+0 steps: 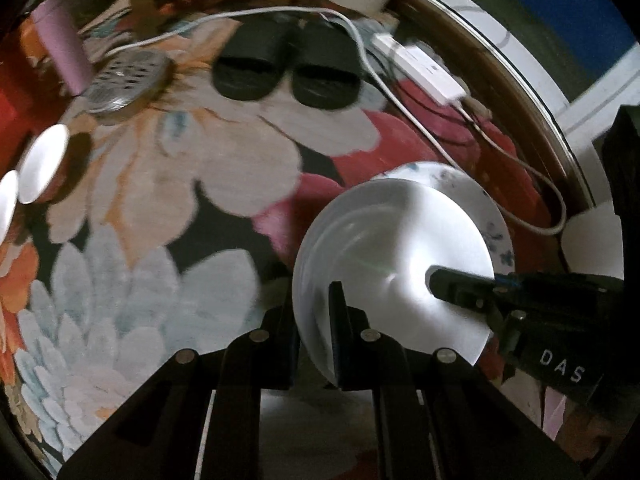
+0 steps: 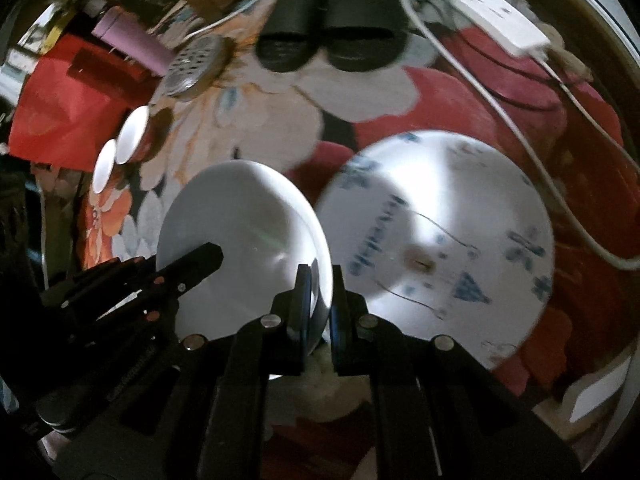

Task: Organize plates and bowls
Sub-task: 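Lower the white bowl onto the plate stack and open both tools, then withdraw both tools from the stack toward the two remaining white bowls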

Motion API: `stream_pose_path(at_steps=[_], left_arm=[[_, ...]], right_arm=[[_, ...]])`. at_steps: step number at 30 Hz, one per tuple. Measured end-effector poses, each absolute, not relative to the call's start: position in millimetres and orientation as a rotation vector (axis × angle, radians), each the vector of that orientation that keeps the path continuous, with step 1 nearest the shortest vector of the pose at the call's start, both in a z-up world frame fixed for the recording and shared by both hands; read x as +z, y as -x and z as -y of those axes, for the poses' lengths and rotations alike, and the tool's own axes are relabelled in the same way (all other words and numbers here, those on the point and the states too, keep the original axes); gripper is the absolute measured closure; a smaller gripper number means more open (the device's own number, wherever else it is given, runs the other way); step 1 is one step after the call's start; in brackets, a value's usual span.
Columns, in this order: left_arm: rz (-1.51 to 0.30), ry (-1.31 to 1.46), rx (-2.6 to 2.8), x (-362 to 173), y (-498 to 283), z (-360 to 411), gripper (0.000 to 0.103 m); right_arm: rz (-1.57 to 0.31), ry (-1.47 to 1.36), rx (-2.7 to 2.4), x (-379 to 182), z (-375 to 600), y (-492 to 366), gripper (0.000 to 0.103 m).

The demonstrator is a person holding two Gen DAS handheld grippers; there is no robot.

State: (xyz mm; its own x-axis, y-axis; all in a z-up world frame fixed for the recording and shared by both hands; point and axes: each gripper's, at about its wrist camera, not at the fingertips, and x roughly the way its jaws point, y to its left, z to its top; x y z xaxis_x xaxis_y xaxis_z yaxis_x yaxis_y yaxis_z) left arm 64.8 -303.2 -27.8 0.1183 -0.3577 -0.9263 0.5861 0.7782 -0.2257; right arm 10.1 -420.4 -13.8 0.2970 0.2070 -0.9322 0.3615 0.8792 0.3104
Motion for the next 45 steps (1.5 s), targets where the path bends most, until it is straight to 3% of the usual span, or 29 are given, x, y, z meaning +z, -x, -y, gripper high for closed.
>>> stream_pose_path(at_steps=[19, 24, 32, 33, 34, 36, 37, 39, 42, 45], left_arm=[[-1.348, -0.295, -0.795, -70, -36, 367, 0.091], [-1.366, -0.286, -0.802, -71, -38, 366, 0.086], [-1.299, -0.285, -0.835, -47, -40, 364, 0.028], [-1.293, -0.274, -0.840, -43, -43, 361, 0.025], [-1.288, -0.258, -0.838, -39, -46, 357, 0.021], [-1.276, -0.242, -0.821, -35, -54, 349, 0.011], [-1.268, -0.238, -0.806, -33, -58, 343, 0.004], [-1.259, -0.232, -0.776, -32, -64, 336, 0.003], [-1.258, -0.239, -0.728, -35, -73, 325, 0.002], [-1.257, -0.243, -0.688, -38, -80, 312, 0.002]], right_arm=[[-1.354, -0.580, -0.203, -55, 481, 29, 0.095], [-1.359, -0.606, -0.190, -60, 480, 31, 0.092], [-1.352, -0.644, -0.192, -57, 481, 27, 0.089], [-1.344, -0.631, -0.202, -54, 482, 27, 0.088], [-1.337, -0.623, -0.204, -51, 483, 27, 0.086], [-1.317, -0.612, -0.220, -44, 486, 27, 0.055], [-1.306, -0.608, -0.232, -40, 488, 28, 0.048], [-1.270, -0.606, -0.247, -32, 491, 27, 0.025], [-1.245, -0.583, -0.265, -24, 490, 22, 0.007], [-1.238, -0.558, -0.263, -20, 484, 14, 0.005]])
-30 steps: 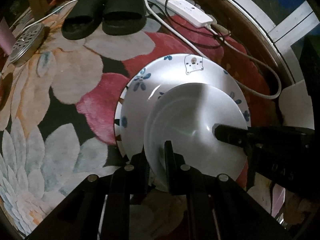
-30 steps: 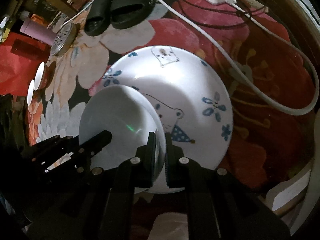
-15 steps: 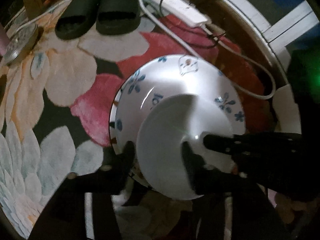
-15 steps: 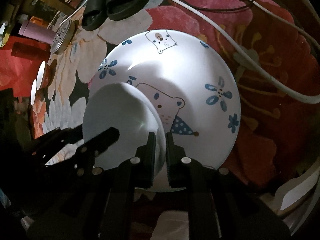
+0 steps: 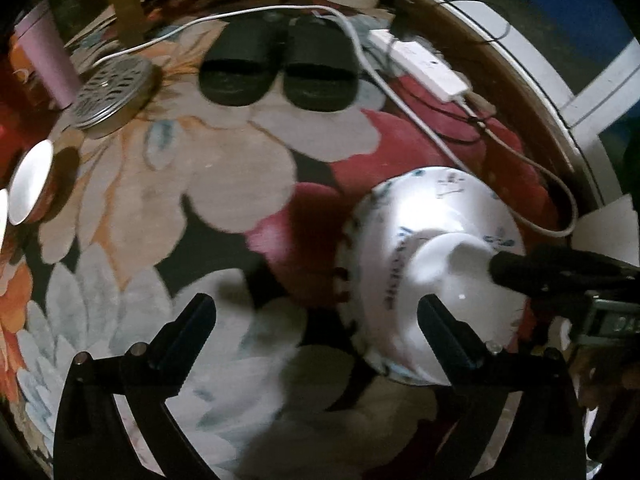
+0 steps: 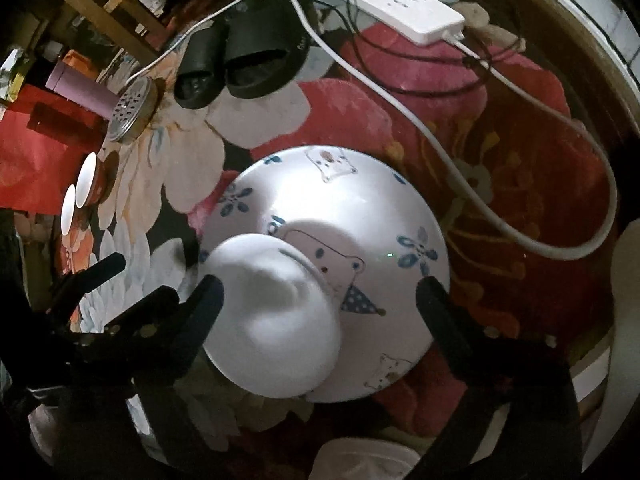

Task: Organize plates and bowls
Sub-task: 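Withdraw both tools from the stack toward the two remaining white bowls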

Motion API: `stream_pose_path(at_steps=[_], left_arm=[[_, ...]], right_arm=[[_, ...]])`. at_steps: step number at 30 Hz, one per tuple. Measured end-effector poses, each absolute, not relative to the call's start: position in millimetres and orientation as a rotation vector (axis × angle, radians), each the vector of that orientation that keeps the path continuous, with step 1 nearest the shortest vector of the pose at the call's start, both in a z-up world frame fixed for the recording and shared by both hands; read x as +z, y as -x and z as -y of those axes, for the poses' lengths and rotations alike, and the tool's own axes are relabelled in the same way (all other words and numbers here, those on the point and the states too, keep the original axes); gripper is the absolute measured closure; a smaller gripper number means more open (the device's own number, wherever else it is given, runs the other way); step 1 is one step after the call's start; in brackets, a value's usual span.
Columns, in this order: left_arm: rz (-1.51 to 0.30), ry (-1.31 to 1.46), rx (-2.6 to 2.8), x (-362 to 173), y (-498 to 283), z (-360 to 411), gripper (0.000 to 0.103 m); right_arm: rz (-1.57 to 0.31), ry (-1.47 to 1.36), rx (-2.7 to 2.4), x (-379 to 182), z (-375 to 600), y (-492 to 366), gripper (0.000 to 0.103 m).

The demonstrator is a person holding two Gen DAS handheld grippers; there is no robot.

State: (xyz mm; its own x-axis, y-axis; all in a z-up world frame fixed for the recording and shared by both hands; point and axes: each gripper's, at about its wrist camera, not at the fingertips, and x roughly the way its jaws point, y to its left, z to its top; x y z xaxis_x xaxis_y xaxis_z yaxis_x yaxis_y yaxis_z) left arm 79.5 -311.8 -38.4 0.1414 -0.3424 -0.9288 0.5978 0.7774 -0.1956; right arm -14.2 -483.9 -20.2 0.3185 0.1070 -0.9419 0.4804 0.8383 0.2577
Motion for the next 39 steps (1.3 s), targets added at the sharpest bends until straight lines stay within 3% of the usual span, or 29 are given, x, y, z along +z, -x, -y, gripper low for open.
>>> stream_pose_path(at_steps=[39], left_arm=[[-1.247, -0.115, -0.443, -46, -140, 162, 0.001]], right_arm=[[-1.231, -0.404, -0.067, -11, 371, -67, 0.000]])
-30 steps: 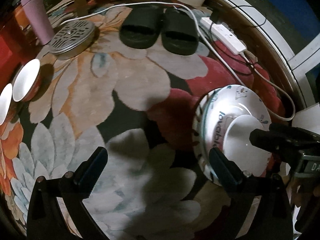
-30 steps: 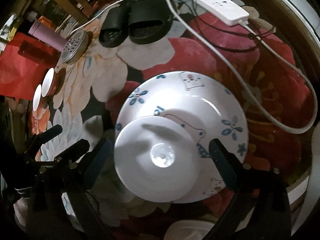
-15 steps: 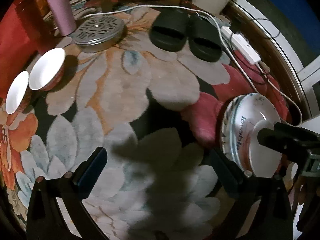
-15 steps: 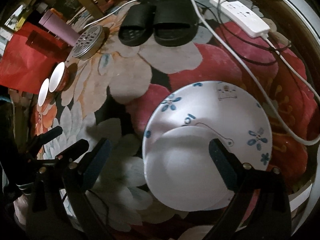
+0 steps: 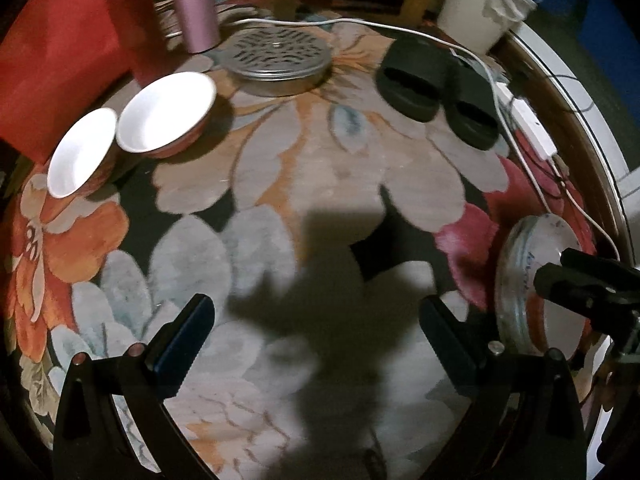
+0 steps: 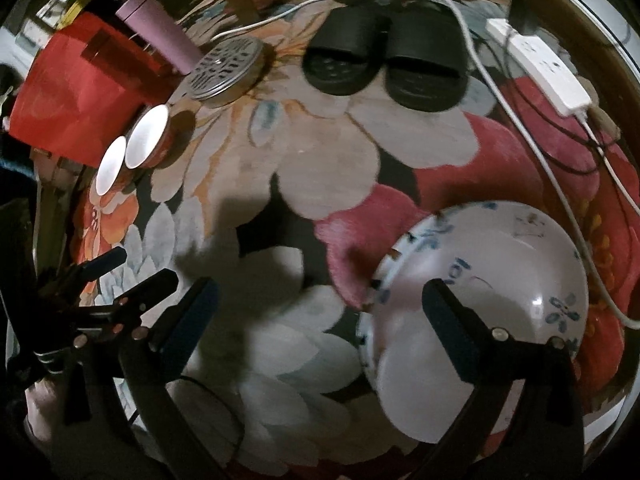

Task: Organize plates and bowls
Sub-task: 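Withdraw both tools from the stack toward the two remaining white bowls, then grasp a white bowl rim with the right tool while the left tool grips it too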

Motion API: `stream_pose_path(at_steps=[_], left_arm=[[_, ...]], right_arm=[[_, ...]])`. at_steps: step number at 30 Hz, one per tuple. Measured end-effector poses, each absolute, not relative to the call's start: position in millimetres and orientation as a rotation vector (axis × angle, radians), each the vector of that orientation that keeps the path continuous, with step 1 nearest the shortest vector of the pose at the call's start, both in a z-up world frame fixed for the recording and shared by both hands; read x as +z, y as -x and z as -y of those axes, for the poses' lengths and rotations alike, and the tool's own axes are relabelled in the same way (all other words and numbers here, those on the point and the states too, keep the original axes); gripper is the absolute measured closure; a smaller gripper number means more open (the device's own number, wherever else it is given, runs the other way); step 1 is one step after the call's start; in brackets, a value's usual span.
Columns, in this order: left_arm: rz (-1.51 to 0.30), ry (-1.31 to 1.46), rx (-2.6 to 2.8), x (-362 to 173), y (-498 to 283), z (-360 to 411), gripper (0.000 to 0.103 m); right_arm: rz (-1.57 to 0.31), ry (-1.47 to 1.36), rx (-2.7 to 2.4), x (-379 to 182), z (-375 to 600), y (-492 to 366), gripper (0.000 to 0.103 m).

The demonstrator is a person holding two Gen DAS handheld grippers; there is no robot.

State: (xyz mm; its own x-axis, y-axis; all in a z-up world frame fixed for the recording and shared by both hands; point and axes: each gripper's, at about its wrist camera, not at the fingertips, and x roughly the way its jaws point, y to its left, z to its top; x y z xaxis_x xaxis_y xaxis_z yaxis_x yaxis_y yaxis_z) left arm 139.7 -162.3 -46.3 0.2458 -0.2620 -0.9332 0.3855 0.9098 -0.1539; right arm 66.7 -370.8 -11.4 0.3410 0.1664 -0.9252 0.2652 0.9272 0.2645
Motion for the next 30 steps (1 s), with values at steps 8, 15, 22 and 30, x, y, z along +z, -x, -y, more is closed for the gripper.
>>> stream_pose_path(at_steps=[8, 15, 22, 30], left_arm=[[-1.254, -0.077, -0.374, -53, -149, 121, 0.001], [-1.262, -0.045, -0.318, -59, -159, 87, 0.001], [-1.237, 0.003, -0.257, -54, -176, 50, 0.001], [-1.223, 0.061, -0.177, -51, -190, 2, 0.001]], right_arm=[[-1.259, -0.354, -0.012, -18, 339, -86, 0.000], [-1.285, -0.305, 0.048, -25, 308, -107, 0.000], [-1.322, -0.321, 0.103, -34, 282, -139, 0.000], [-1.323, -0.361, 0.156, -40, 249, -198, 0.001]])
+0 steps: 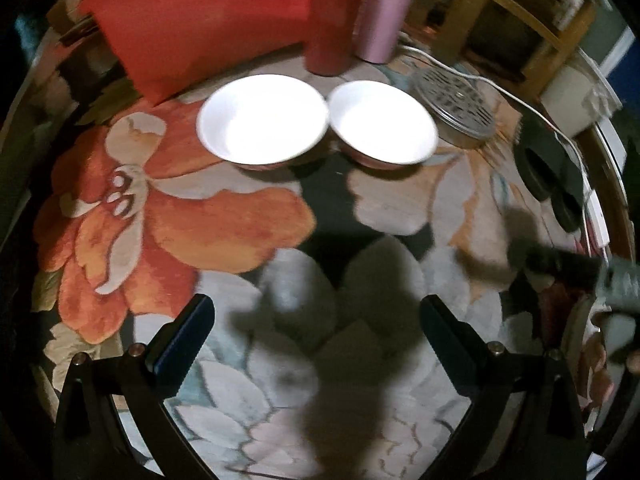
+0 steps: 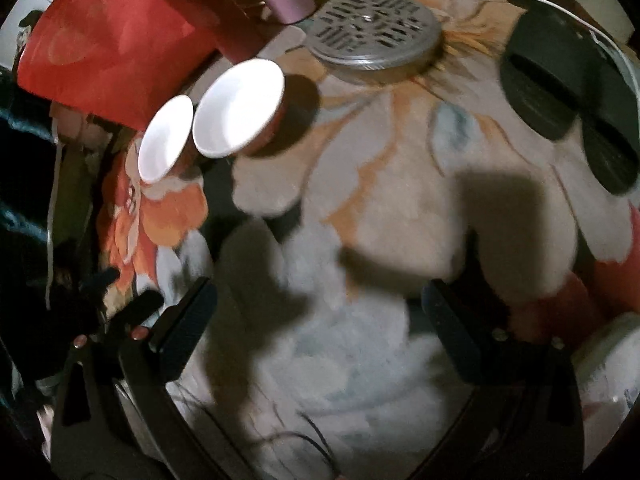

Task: Organize plates and bowls
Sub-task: 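Grasp a white bowl rim with the right tool while the left tool grips it too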

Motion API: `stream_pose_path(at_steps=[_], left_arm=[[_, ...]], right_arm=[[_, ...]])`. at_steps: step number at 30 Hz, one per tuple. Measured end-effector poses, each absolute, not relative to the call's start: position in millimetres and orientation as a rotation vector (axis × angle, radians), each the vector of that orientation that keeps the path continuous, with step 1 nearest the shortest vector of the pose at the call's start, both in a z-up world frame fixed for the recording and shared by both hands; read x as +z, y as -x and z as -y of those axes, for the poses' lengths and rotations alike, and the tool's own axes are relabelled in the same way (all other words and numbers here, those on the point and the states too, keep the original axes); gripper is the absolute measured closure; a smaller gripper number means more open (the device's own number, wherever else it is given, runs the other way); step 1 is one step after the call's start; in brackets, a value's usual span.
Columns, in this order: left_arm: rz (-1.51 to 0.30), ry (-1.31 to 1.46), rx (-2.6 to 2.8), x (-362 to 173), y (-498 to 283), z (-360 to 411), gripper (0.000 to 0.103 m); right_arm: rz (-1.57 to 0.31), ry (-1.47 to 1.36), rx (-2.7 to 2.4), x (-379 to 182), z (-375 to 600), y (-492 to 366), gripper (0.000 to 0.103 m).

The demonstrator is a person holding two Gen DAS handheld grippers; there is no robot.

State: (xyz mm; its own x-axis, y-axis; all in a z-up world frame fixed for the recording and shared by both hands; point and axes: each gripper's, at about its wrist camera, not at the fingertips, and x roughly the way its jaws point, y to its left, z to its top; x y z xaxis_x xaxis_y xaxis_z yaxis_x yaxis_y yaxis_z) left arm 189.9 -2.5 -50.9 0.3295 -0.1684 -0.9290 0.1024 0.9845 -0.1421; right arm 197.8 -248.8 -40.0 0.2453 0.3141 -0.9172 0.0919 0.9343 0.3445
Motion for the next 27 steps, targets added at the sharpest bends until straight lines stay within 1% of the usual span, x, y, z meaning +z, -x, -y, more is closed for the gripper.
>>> stream_pose_path(at_steps=[4, 5, 6, 10, 12, 15, 17, 18, 19, 23, 27], left_arm=[[-1.215, 0.081, -0.155, -50, -192, -14, 0.001], [-1.216, 0.083, -0.151, -51, -191, -18, 0.001], [-1.218, 0.084, -0.148, -52, -191, -20, 0.001], [-1.231, 0.106, -0.137, -56, -189, -31, 0.001], [-1.232, 0.118, -0.136, -57, -189, -34, 0.001], [-1.230, 0.126, -0.140, -55, -189, -35, 0.001], [-1.229, 0.129, -0.143, -55, -189, -35, 0.001], [-1.230, 0.130, -0.144, -55, -189, -35, 0.001], [-1.232, 0.131, -0.144, -56, -189, -36, 0.001], [-1.242, 0.132, -0.140, -59, -189, -40, 0.001], [-1.247, 0.141, -0.130, -62, -191, -44, 0.001]], right_arm=[[-1.309, -0.427, 0.137, -49, 244, -229, 0.001], [-1.298, -0.451, 0.132, -52, 242, -239, 0.003], [-1.295, -0.467, 0.122, -55, 241, -246, 0.009], [-1.293, -0.591, 0.080, -71, 239, -275, 0.020], [-1.303, -0.677, 0.066, -81, 237, -286, 0.033], [-1.329, -0.723, 0.057, -92, 230, -297, 0.044], [-1.337, -0.737, 0.059, -98, 224, -302, 0.063], [-1.347, -0.735, 0.056, -101, 221, -305, 0.077], [-1.358, -0.732, 0.055, -104, 219, -307, 0.084], [-1.369, -0.672, 0.076, -103, 212, -306, 0.086], [-1.410, -0.675, 0.154, -105, 216, -288, 0.086]])
